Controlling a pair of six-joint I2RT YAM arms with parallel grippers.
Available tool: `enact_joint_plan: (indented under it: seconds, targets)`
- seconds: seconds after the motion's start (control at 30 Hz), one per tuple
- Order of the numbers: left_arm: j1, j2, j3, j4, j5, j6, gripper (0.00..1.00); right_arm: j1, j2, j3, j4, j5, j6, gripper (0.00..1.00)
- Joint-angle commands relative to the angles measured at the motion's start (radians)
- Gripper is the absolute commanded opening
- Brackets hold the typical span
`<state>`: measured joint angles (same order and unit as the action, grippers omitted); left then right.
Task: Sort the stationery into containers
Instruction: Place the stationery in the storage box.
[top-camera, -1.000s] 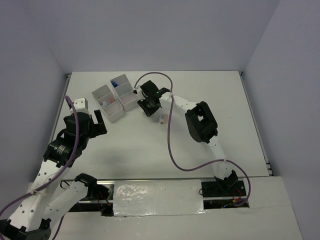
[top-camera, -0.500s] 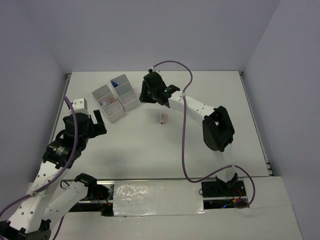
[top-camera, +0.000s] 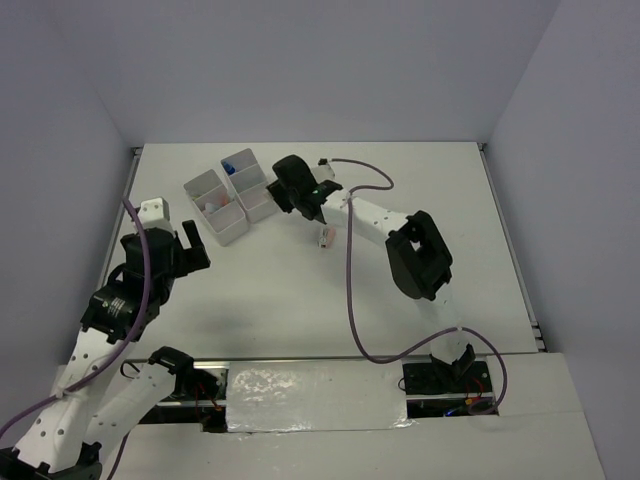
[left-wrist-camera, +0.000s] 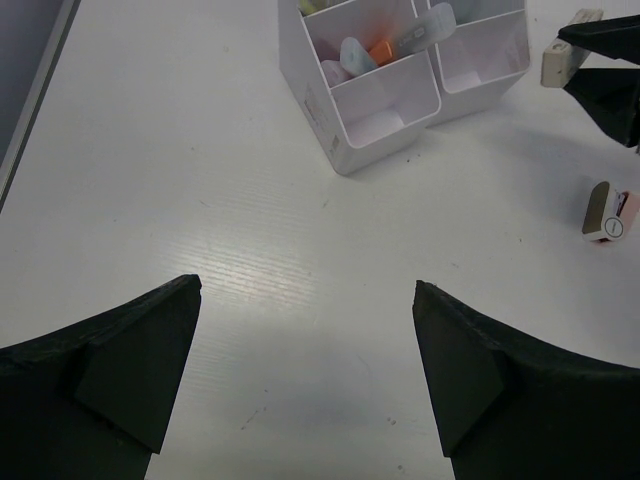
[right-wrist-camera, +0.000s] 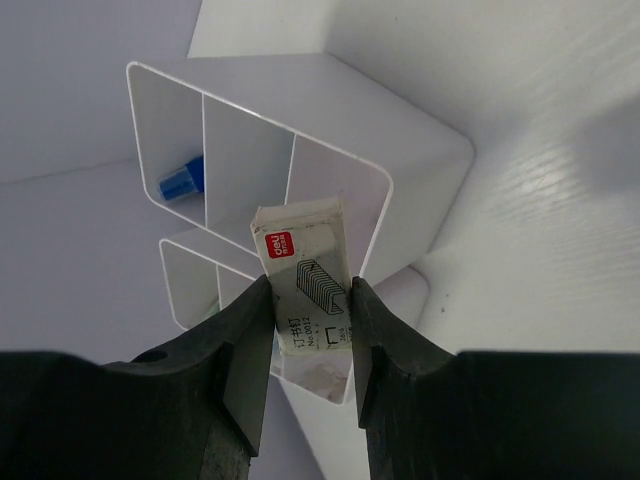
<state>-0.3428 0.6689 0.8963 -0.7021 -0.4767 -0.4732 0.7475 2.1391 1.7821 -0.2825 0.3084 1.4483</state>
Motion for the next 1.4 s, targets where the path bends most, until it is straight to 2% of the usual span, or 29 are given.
enact_joint_plan:
  seconds: [0.0,0.23,0.47,0.6,0.73,0.8,1.0,1.03,1.07,1.37]
  targets:
    - [0.005,-0.018,0.006,0.023,-0.026,0.002,0.99,0.038,0.011,0.016,0.066,0.072,0.193,0.06]
    - [0.005,-0.023,0.004,0.024,-0.019,0.005,0.99,0.067,0.068,0.040,0.155,0.127,0.167,0.14]
    - [0.005,-0.028,0.003,0.029,-0.008,0.011,0.99,0.061,0.119,0.103,0.147,0.135,0.132,0.24]
    - [0.005,-0.035,0.001,0.032,-0.003,0.013,0.99,0.055,0.151,0.109,0.216,0.088,0.097,0.30]
    - [0.005,-0.038,0.001,0.032,-0.003,0.016,0.99,0.050,0.179,0.148,0.218,0.072,0.052,0.32]
    - [0.005,-0.040,0.001,0.032,0.000,0.016,0.99,0.049,0.183,0.143,0.224,0.069,0.047,0.39]
    - [0.005,-0.048,0.000,0.035,0.004,0.019,0.99,0.047,0.153,0.108,0.246,0.057,0.024,0.47]
    - [0.005,-0.046,0.000,0.035,0.004,0.019,0.99,0.049,0.148,0.105,0.243,0.058,0.020,0.57]
    - [0.005,-0.048,0.000,0.033,0.004,0.019,0.99,0.049,0.143,0.102,0.241,0.057,0.011,0.62]
    - [0.005,-0.049,0.000,0.033,-0.002,0.018,0.99,0.047,0.087,0.042,0.272,0.057,-0.014,0.63]
